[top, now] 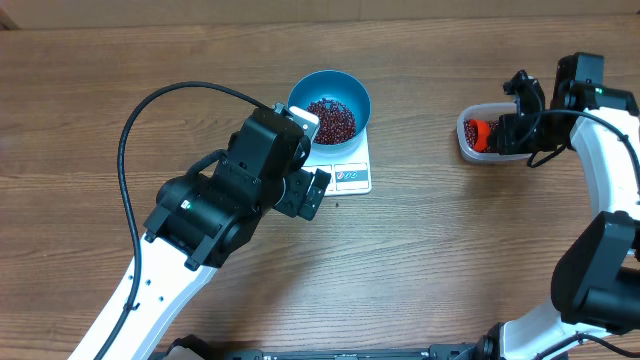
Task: Scoop item into bowl and weigh 150g on scale
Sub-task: 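Lower the red scoop into the beans and drag it through them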
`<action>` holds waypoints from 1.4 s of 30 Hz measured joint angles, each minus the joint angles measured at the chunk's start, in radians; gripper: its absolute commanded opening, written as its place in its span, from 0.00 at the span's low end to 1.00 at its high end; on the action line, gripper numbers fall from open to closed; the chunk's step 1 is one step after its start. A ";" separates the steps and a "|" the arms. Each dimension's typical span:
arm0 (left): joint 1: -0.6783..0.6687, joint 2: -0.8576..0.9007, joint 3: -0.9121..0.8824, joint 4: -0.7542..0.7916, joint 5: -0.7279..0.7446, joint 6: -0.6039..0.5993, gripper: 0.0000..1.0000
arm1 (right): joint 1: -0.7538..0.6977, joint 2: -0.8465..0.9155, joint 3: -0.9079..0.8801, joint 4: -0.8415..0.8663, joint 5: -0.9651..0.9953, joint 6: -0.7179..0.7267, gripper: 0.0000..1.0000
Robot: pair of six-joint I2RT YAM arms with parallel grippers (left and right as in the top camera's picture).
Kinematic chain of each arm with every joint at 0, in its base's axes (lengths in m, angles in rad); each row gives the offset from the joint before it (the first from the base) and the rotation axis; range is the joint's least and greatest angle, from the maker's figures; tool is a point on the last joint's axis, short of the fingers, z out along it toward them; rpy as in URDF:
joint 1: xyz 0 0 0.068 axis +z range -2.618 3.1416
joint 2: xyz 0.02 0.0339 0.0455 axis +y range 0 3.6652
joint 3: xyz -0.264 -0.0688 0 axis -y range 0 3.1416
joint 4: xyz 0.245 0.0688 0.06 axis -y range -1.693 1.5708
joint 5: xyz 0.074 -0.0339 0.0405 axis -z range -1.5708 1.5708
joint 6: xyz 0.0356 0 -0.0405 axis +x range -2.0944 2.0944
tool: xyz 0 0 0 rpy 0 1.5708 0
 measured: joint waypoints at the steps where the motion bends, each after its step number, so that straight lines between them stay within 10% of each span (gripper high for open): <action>1: 0.000 0.000 0.000 0.000 0.000 0.000 1.00 | -0.003 0.000 -0.011 0.008 -0.008 -0.002 0.04; 42: 0.000 0.000 0.000 0.000 0.000 0.000 1.00 | -0.165 0.000 -0.057 0.017 -0.300 0.004 0.04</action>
